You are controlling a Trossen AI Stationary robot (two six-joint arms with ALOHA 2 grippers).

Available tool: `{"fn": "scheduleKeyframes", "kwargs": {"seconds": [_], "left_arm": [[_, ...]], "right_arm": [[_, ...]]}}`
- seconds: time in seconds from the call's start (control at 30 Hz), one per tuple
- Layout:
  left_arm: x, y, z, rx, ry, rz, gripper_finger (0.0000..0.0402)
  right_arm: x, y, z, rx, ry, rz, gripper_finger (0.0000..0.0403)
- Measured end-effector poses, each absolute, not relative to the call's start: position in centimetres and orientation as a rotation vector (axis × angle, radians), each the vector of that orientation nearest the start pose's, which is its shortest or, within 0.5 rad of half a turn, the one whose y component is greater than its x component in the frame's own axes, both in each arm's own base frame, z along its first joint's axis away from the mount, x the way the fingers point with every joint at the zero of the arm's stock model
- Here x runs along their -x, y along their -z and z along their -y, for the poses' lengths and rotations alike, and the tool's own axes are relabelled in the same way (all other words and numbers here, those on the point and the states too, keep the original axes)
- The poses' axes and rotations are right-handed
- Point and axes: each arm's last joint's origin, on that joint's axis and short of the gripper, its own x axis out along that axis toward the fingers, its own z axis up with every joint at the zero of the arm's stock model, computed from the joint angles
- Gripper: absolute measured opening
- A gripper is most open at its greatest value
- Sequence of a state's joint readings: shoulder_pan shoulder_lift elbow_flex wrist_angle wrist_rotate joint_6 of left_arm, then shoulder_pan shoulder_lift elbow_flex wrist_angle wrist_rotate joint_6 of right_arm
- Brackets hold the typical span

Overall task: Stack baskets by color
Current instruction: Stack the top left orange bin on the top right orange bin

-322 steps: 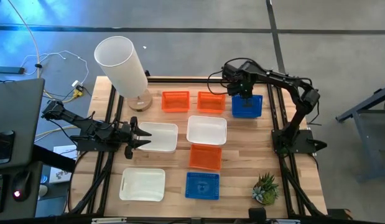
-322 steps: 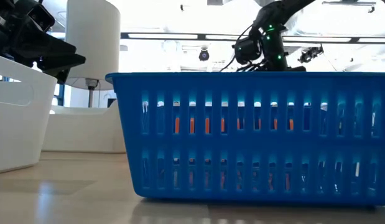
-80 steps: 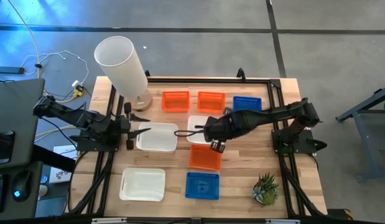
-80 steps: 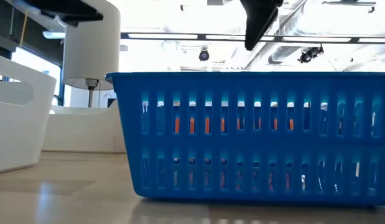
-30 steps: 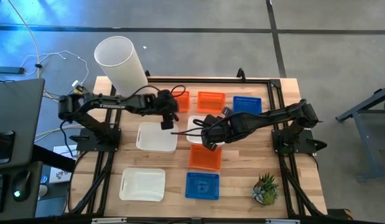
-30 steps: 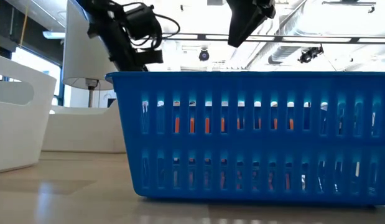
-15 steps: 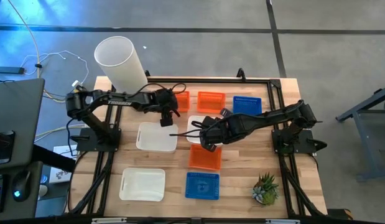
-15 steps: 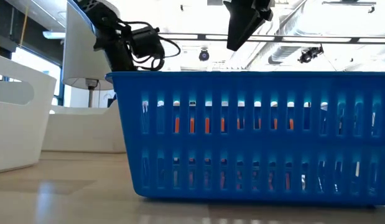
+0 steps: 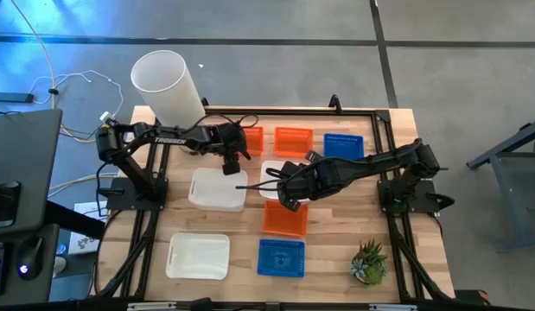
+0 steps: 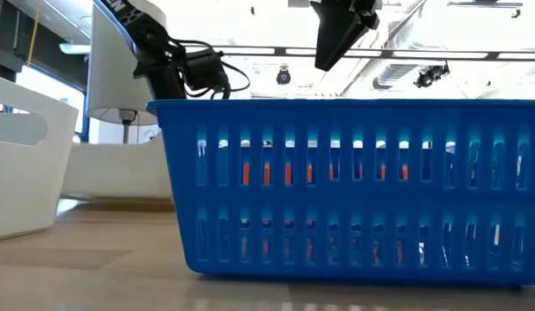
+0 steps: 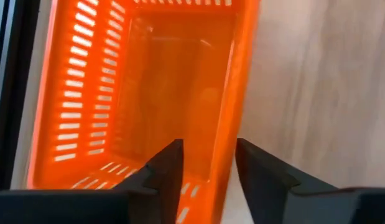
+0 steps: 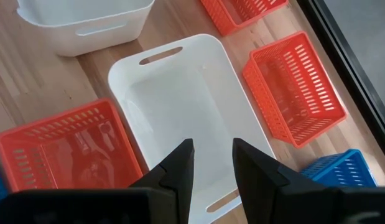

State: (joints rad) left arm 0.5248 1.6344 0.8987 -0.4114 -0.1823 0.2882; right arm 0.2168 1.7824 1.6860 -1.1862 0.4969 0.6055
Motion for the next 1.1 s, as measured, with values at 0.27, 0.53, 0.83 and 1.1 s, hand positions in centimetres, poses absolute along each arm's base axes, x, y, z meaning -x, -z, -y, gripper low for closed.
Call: {"fn": "scheduleKeyframes", "kwargs": {"seconds": [0.27, 0.53, 0.83, 1.1], "left_arm": [[-25.4, -15.7, -15.4, -0.036, -0.438, -1.241, 0.0040], [-25.3, -15.7, -15.5, -0.058, -0.474, -1.251, 0.0002], [-25.7, -15.8, -14.8, -0.079, -0.455, -1.244, 0.0001], [-26.0, -17.3, -13.7, -0.121, -0.448, -1.194, 0.0001]], "right_arm": [[-34.6, -30.8, -6.2, -0.079, 0.583, -1.068, 0.0099], [-34.6, -30.8, -6.2, -0.079, 0.583, -1.068, 0.0099], [-34.6, -30.9, -6.2, -0.080, 0.583, -1.067, 0.0099], [-34.6, -30.9, -6.2, -0.094, 0.608, -1.051, 0.0099]]}}
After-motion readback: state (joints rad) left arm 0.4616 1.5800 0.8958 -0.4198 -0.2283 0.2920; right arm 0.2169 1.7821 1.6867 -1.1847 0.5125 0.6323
